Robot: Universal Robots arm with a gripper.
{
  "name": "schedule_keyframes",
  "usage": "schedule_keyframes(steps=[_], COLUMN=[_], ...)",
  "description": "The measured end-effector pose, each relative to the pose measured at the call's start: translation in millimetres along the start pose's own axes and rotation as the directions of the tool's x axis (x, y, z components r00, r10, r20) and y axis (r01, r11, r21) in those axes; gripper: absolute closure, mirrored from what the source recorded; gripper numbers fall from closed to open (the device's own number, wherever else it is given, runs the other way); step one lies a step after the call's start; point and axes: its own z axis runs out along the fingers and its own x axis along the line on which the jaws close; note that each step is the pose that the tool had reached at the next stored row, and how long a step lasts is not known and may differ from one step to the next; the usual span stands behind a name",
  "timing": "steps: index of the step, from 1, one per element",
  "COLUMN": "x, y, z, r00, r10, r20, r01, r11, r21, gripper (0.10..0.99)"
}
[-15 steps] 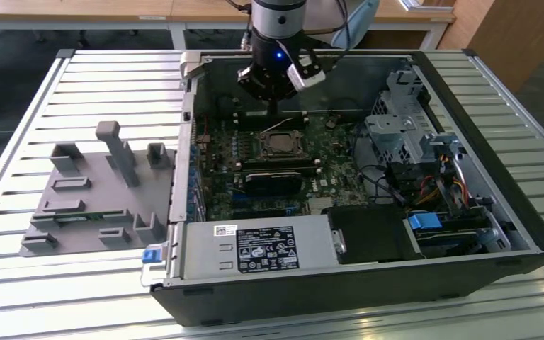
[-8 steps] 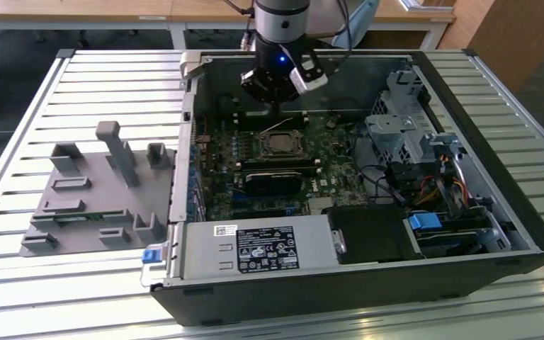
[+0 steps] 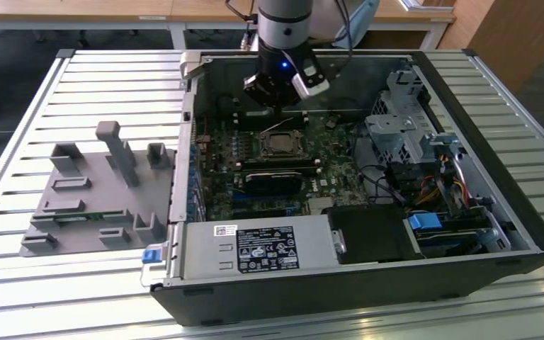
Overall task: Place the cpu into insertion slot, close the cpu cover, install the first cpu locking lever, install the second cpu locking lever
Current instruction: 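Install the first cpu locking lever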
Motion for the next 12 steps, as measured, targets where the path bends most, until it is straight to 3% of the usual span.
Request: schedule_keyframes(steps=[12], x=[-11.9], y=[1.3], z=[4.2], r00=[1.0], r10=[0.0], r20=[0.0], r01=[0.0], r11=[1.0], r21=[0.0], gripper=[0.98])
